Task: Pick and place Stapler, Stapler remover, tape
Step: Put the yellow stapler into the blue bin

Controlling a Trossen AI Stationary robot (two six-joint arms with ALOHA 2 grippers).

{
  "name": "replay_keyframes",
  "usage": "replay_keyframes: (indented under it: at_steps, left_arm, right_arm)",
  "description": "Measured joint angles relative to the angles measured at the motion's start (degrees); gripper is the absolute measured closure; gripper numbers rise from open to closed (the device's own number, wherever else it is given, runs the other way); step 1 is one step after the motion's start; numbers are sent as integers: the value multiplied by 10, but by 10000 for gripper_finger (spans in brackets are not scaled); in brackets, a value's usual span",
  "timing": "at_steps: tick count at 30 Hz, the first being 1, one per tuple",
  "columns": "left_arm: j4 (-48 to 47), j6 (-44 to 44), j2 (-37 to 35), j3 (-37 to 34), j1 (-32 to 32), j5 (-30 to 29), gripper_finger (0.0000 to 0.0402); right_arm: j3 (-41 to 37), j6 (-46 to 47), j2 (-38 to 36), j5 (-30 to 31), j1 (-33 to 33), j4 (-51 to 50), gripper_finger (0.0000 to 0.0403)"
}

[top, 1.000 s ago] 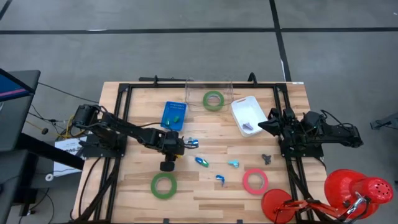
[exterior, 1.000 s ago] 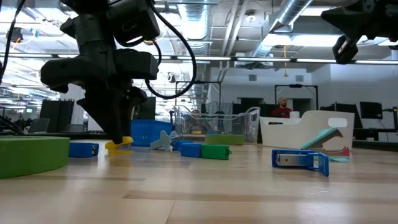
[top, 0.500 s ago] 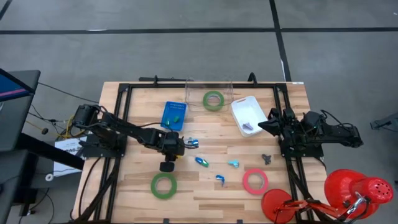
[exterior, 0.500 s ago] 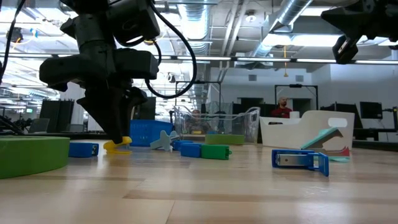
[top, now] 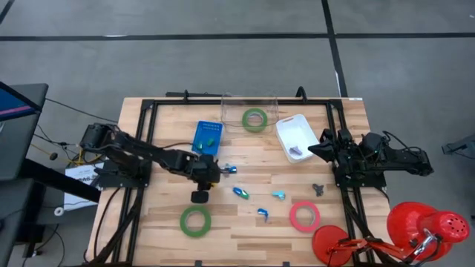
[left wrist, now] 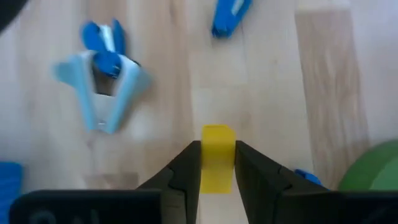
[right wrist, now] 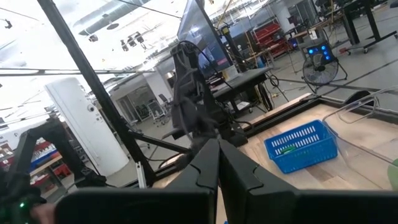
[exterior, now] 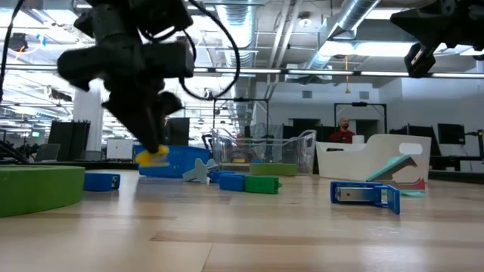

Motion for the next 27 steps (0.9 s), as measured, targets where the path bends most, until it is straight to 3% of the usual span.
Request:
replay_keyframes:
  at_steps: [11, 22, 27]
  left_arm:
    - [1, 2, -102, 1, 76, -30, 316]
    - [0, 14, -114, 1, 148, -31, 316]
    - [0, 19, -114, 1, 192, -71, 316]
  right_arm:
    - [0, 0, 0, 0, 0, 0, 402]
    - [0, 0, 0, 0, 0, 0, 402]
    - [0, 0, 0, 0, 0, 0, 402]
